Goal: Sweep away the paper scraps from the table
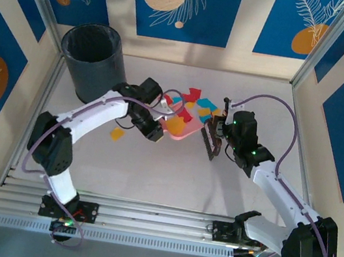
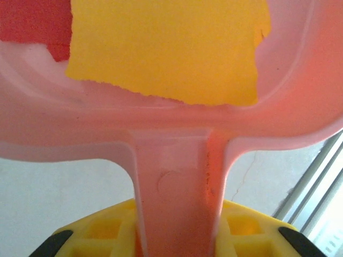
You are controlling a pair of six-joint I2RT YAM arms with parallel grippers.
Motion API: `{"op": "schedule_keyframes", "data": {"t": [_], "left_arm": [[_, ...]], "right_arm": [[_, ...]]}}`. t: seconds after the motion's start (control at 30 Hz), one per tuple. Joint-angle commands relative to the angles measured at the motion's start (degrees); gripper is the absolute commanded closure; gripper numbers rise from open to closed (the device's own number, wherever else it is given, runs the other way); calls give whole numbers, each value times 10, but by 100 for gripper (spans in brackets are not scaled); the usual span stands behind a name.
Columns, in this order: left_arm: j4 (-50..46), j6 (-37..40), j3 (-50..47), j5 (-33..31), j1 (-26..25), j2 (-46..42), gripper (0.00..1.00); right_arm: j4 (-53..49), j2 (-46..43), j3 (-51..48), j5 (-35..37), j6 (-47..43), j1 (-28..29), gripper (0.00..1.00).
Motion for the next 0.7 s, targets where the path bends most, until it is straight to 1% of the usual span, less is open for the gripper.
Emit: {"op": "schedule_keyframes", "data": {"t": [0.0, 0.2, 0.47, 0.67], "left_arm": [[2, -15, -4, 27, 22, -42, 100], [2, -37, 22, 65, 61, -79, 100], [-13, -58, 86, 75, 112, -80, 100], [-11, -84, 137, 100, 152, -74, 100]], "right_arm": [[12, -13, -4, -2, -5, -4, 100], [12, -10, -3, -10, -4, -8, 100], [12, -10, -2, -26, 4, -8, 100], [9, -8, 0, -31, 6, -9, 100]]}}
